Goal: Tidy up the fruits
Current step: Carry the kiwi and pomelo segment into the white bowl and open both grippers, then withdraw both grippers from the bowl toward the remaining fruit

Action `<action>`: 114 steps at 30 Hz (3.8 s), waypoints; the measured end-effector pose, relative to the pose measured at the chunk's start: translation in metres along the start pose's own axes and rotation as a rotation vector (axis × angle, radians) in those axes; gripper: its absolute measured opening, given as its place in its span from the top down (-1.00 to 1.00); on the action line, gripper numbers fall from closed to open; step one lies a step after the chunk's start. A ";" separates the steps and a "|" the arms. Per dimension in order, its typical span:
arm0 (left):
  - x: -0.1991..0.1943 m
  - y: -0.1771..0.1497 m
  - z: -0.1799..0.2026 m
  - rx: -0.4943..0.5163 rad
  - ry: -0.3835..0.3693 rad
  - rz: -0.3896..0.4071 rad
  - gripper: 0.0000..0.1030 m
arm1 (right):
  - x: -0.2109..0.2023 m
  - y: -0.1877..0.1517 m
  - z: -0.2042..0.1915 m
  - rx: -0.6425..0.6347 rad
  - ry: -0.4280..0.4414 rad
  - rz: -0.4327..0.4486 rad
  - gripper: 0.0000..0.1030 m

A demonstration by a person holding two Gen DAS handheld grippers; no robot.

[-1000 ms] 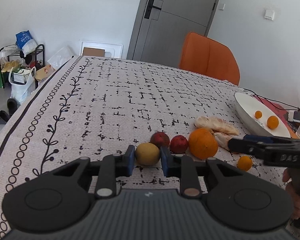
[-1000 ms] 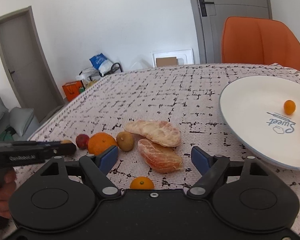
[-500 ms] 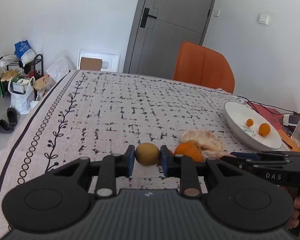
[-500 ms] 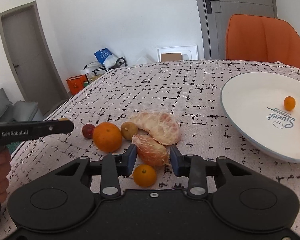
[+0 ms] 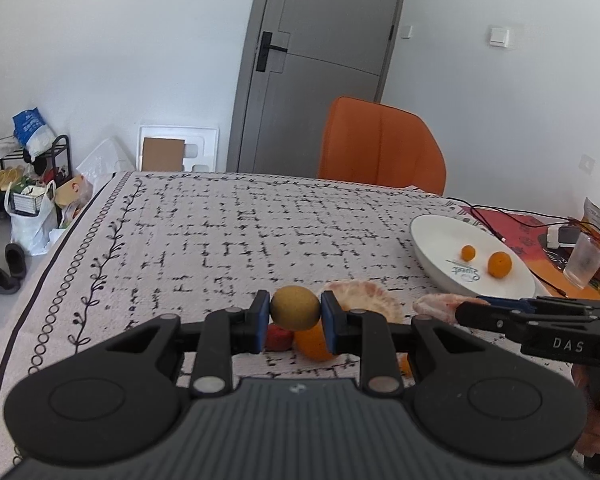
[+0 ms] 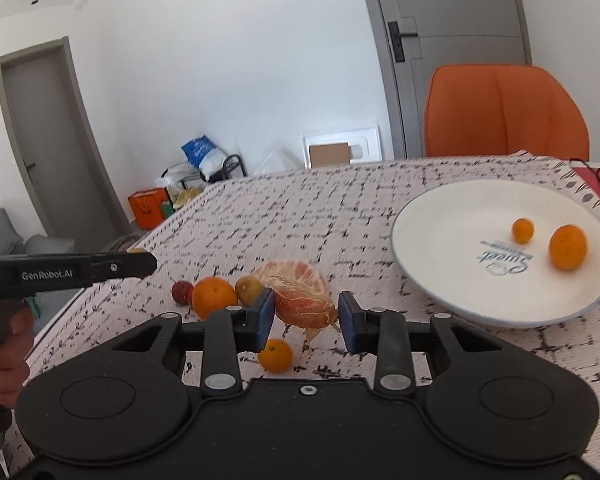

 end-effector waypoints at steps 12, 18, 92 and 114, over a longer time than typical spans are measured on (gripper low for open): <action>0.005 0.008 0.027 0.042 -0.038 0.011 0.50 | -0.027 0.007 0.018 0.020 -0.046 0.074 0.37; 0.014 0.010 0.041 0.061 -0.059 0.006 0.50 | -0.037 0.010 0.034 0.045 -0.083 0.111 0.37; 0.039 0.035 0.132 0.254 -0.120 0.013 -0.52 | -0.077 -0.015 0.091 0.162 -0.195 0.163 -0.33; 0.006 0.030 0.037 0.131 0.011 0.047 -0.69 | -0.046 -0.001 0.040 0.094 -0.123 0.125 -0.73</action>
Point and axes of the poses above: each gripper's, at about its wrist camera, not at the fingertips, and x roughly the way its jaws point, z to its right, y to its top, the point moved 3 cm from there along x, roughly the way its jaws point, and after that the axes turned 7 degrees about y, right-handed, at the moved point
